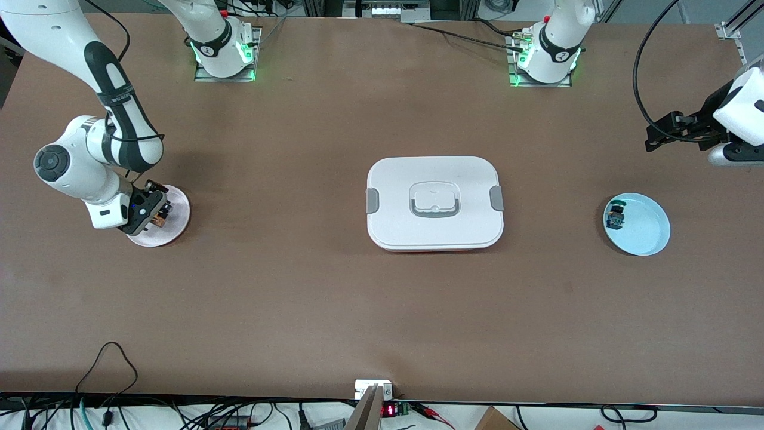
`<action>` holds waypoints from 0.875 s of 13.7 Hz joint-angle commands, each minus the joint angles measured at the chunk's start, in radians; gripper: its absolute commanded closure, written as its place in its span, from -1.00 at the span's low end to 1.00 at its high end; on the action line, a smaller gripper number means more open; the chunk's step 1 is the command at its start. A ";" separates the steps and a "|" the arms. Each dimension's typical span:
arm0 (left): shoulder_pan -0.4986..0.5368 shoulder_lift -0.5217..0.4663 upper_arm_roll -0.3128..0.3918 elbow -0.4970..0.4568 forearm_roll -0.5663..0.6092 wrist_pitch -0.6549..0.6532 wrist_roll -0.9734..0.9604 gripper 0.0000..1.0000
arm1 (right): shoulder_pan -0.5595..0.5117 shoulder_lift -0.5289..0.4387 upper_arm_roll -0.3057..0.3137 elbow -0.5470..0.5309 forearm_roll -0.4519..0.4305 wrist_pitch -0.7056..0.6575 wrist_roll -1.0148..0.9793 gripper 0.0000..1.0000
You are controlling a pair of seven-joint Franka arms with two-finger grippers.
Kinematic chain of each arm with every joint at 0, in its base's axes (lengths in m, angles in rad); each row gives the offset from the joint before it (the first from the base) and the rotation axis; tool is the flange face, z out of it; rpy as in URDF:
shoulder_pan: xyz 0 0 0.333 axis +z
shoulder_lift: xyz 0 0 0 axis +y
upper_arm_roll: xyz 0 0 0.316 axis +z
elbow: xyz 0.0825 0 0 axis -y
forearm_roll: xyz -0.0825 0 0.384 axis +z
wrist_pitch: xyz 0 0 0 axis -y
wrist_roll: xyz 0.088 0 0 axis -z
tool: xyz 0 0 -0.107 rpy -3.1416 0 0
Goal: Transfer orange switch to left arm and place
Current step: 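Lower the right gripper onto the orange switch on the white plate, then close the right gripper on the orange switch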
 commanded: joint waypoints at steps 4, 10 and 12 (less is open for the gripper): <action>0.006 0.014 -0.001 0.029 -0.017 -0.012 0.011 -1.00 | -0.015 0.028 0.020 0.001 0.007 0.044 -0.021 -1.00; 0.006 0.014 -0.003 0.027 -0.017 -0.012 0.011 -1.00 | -0.015 0.034 0.021 0.001 0.007 0.044 -0.021 -0.46; 0.006 0.012 -0.003 0.027 -0.017 -0.012 0.012 -1.00 | -0.015 0.034 0.021 0.001 0.007 0.044 -0.024 -0.19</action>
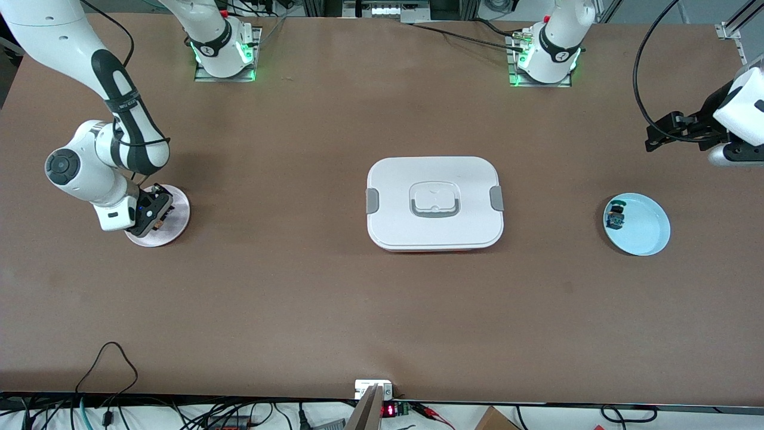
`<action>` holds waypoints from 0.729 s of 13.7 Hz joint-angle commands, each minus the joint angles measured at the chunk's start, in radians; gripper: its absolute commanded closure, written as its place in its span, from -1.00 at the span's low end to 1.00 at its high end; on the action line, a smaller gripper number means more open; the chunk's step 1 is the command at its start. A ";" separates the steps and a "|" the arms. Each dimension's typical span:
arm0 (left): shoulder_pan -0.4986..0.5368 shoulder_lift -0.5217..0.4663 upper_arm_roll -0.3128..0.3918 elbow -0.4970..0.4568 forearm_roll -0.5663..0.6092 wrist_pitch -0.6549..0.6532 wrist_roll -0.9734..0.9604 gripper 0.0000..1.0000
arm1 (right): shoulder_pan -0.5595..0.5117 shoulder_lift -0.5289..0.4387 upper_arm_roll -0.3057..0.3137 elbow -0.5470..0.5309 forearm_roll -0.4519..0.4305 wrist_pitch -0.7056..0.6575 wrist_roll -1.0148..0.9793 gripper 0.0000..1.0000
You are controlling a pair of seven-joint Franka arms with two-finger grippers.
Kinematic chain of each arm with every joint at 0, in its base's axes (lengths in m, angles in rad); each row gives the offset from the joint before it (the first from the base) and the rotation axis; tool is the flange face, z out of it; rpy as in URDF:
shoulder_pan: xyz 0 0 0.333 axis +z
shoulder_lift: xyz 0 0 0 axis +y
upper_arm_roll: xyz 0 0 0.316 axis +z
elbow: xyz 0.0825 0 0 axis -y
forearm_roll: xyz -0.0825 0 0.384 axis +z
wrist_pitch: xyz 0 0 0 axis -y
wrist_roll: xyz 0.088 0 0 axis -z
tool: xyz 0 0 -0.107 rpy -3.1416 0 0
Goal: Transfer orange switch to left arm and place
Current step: 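Close the right gripper on the orange switch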
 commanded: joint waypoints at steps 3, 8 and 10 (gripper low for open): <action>0.006 0.012 -0.003 0.027 -0.017 -0.012 0.012 -1.00 | -0.015 -0.007 0.013 0.003 0.006 -0.002 -0.041 0.22; 0.006 0.014 -0.003 0.027 -0.017 -0.012 0.012 -1.00 | -0.009 -0.071 0.019 0.043 0.006 -0.176 -0.113 0.38; 0.006 0.014 -0.001 0.027 -0.017 -0.012 0.011 -1.00 | -0.009 -0.102 0.050 0.061 0.009 -0.242 -0.124 0.53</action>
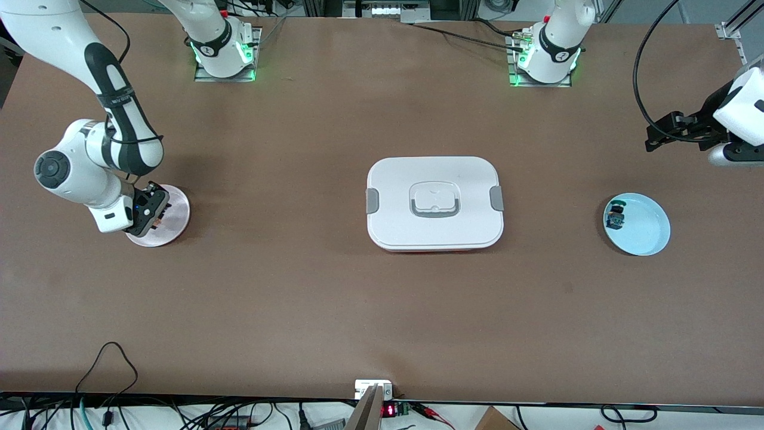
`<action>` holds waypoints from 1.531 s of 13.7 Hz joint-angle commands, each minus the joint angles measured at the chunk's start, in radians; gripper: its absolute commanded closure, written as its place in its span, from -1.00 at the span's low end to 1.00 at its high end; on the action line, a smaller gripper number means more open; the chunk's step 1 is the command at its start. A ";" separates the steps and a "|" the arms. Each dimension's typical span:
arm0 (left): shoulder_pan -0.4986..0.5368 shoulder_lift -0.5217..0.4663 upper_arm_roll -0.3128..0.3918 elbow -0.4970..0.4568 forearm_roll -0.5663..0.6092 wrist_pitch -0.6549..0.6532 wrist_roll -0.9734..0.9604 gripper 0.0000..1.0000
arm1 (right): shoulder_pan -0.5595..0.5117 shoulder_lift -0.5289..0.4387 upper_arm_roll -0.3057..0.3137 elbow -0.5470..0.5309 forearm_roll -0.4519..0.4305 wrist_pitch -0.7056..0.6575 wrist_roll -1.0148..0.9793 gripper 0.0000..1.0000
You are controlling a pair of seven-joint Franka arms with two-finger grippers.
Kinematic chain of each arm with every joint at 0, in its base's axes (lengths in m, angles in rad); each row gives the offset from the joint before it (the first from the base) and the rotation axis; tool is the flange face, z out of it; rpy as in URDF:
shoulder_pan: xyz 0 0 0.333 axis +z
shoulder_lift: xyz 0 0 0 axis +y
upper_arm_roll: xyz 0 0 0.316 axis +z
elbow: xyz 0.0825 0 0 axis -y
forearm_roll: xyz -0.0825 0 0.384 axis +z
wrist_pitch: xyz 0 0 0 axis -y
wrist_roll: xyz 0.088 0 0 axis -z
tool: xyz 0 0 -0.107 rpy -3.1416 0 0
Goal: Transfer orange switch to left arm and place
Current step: 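Close the right gripper on the orange switch, then lift the switch with the right gripper while the left gripper reaches inward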
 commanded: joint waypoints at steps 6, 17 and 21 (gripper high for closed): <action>0.008 0.012 -0.003 0.027 -0.017 -0.013 0.011 -1.00 | -0.007 -0.116 0.175 0.203 0.230 -0.500 -0.088 0.95; 0.007 0.012 -0.003 0.029 -0.059 -0.056 0.008 -1.00 | 0.114 -0.110 0.335 0.356 0.861 -0.526 -0.095 0.95; 0.007 0.052 -0.003 0.024 -0.188 -0.154 0.009 -1.00 | 0.270 -0.115 0.336 0.356 1.093 -0.357 -0.107 0.95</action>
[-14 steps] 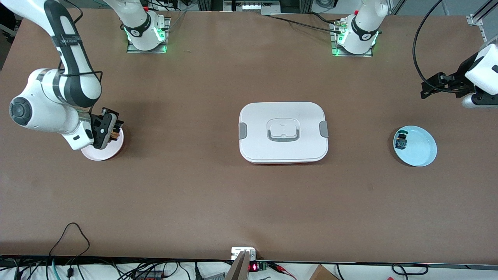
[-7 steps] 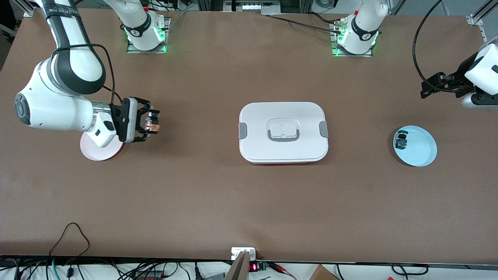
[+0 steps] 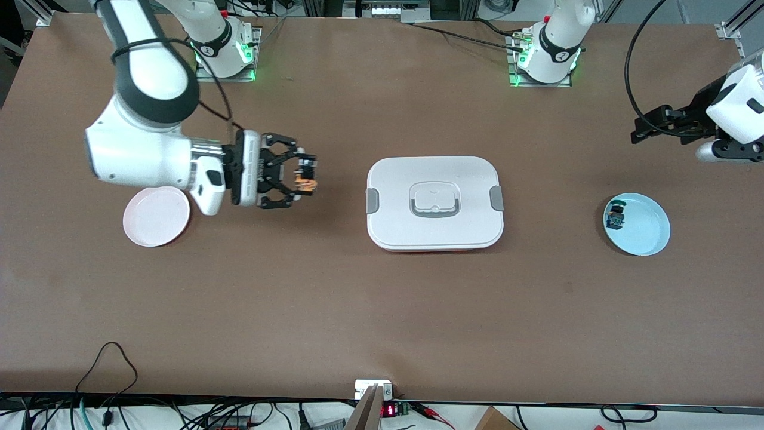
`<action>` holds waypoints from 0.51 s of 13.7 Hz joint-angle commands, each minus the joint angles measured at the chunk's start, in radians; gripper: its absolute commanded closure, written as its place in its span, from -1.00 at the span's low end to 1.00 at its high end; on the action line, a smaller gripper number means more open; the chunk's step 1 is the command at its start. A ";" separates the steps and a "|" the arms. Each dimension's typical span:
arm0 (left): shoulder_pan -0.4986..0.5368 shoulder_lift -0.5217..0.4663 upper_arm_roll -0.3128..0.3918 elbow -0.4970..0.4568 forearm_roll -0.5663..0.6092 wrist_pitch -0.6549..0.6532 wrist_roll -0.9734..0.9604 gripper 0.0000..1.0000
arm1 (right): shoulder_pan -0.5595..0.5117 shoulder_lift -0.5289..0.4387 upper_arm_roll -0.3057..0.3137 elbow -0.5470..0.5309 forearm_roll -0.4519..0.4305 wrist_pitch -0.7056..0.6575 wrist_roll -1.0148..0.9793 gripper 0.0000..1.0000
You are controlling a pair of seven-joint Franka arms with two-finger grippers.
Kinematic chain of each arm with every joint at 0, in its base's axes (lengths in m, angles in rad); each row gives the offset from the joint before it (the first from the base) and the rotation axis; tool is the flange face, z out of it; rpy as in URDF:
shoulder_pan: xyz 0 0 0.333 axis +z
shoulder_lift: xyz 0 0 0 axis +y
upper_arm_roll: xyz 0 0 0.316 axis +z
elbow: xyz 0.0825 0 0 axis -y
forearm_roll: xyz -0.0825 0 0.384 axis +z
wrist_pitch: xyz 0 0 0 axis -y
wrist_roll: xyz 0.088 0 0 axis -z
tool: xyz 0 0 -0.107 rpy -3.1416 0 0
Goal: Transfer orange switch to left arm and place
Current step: 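Lift the switch with the right gripper while the left gripper reaches inward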
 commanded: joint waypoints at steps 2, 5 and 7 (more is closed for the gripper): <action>0.020 0.071 0.005 0.025 -0.196 -0.164 0.009 -1.00 | 0.144 0.006 -0.002 0.017 0.211 0.156 -0.018 0.95; 0.033 0.102 0.005 0.022 -0.314 -0.244 0.011 -1.00 | 0.238 0.017 -0.002 0.060 0.356 0.262 -0.023 0.95; 0.065 0.115 0.003 0.009 -0.485 -0.232 0.023 -1.00 | 0.281 0.017 -0.002 0.088 0.416 0.297 -0.022 0.95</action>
